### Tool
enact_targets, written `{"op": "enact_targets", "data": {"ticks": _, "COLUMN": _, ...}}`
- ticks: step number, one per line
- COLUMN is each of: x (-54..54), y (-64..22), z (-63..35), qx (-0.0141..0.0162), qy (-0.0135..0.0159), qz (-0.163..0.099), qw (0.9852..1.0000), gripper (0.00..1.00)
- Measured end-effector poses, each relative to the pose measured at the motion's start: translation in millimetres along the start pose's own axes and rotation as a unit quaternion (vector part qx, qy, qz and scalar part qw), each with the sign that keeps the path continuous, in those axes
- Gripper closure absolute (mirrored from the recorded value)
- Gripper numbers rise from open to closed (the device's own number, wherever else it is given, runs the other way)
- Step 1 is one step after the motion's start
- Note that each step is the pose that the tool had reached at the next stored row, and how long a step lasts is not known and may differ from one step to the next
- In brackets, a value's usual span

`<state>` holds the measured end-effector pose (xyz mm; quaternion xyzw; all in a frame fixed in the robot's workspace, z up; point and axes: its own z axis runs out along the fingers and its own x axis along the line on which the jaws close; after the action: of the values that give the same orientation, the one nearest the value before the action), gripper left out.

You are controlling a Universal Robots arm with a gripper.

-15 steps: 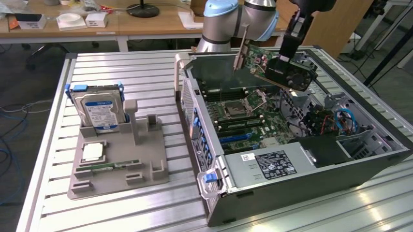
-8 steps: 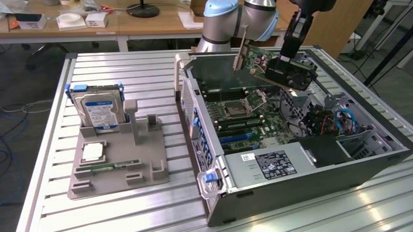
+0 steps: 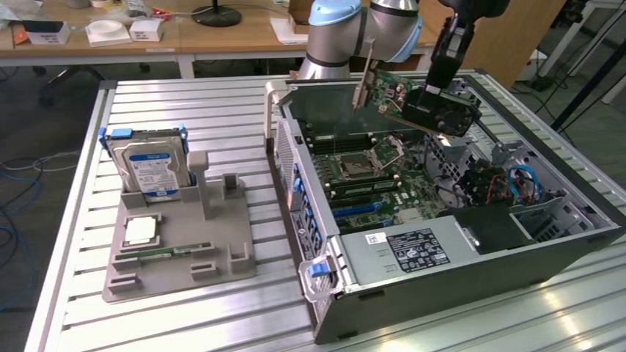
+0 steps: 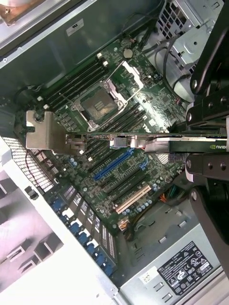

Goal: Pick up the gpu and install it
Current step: 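Insert the gpu into the slot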

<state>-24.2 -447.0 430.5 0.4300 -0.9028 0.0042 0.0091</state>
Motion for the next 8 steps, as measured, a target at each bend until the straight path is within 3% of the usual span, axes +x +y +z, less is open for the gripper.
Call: {"op": "enact_targets", "data": {"ticks": 8, "x": 0.0, "y": 0.0, "z": 0.0, "qx": 0.0004, "qy": 0.0000, "qz": -0.022, "qw": 0.9998, "gripper": 0.74}}
